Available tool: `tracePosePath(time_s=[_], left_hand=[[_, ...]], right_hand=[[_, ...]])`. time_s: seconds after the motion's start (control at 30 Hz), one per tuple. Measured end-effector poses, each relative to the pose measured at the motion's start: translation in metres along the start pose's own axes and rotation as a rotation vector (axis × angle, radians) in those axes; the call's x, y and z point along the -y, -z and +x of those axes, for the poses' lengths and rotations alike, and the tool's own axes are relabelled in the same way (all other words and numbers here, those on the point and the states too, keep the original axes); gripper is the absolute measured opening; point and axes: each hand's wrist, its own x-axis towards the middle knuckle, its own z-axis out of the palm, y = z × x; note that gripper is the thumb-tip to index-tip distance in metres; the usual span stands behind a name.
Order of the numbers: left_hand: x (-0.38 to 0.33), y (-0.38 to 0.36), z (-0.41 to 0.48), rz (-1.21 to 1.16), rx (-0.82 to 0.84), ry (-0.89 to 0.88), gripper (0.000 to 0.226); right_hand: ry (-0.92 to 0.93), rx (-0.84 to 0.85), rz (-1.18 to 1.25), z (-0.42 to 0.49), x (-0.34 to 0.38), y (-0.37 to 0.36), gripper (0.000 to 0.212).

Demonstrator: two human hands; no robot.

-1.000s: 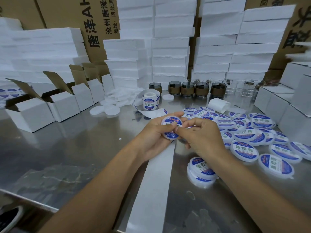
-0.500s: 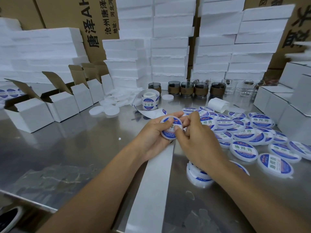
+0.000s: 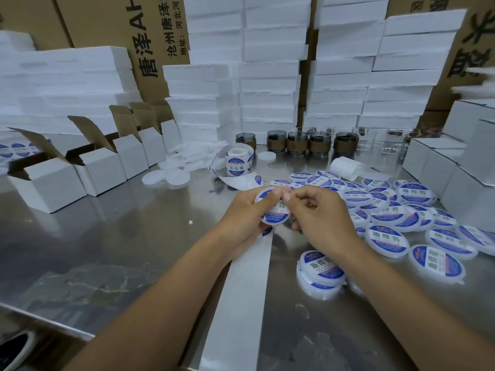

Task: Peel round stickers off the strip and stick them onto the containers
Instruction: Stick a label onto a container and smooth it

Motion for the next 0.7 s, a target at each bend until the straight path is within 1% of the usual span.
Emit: tracePosePath(time_s=[0.03, 0.1, 0.2, 0.27, 0.37, 0.43, 0.5, 0.6, 0.67, 0.7], left_hand=[[0.0010, -0.0005, 0.0000, 0.055, -0.036, -0.016, 0.020], [0.0010, 0.0006, 0.0013, 0.071, -0.093, -0.019, 0.020], [-0.0017, 0.0019, 0.0026, 0.041, -0.122, -0.007, 0.027], [-0.0021, 0.0013, 0.0026, 0.030, -0.109, -0.014, 0.027], [-0.0007, 0.0009, 0.0014, -0.023, -0.051, -0.040, 0.026], [0.0010, 0.0018, 0.0020, -0.008, -0.018, -0.053, 0.025], [0.0027, 0.0024, 0.0026, 0.020, -0.019, -0.059, 0.021], [0.0042, 0.0026, 0.0035, 0.029, -0.005, -0.072, 0.018], [0.0046, 0.0023, 0.0025, 0.060, 0.014, -0.084, 0.021], [0.0048, 0.0020, 0.0018, 0.070, 0.023, -0.086, 0.026]], right_hand=[[0.015, -0.009, -0.010, -0.0001, -0.0008, 0.0001, 0.016], [0.046, 0.018, -0.018, -0.0009, -0.0011, 0.0001, 0.010], [0.070, 0.082, -0.028, -0.0021, -0.0009, -0.0013, 0.015], [0.056, 0.074, -0.013, -0.0016, -0.0009, -0.0018, 0.018], [0.025, 0.023, 0.040, -0.0003, 0.0002, -0.0007, 0.016], [-0.003, -0.031, 0.101, 0.0007, 0.0007, 0.0012, 0.014], [-0.033, -0.069, 0.161, 0.0013, 0.0011, 0.0026, 0.010], [-0.045, -0.102, 0.182, 0.0019, 0.0001, 0.0030, 0.008], [-0.054, -0.115, 0.183, 0.0022, -0.0004, 0.0028, 0.010], [-0.057, -0.120, 0.178, 0.0025, -0.0009, 0.0028, 0.010]])
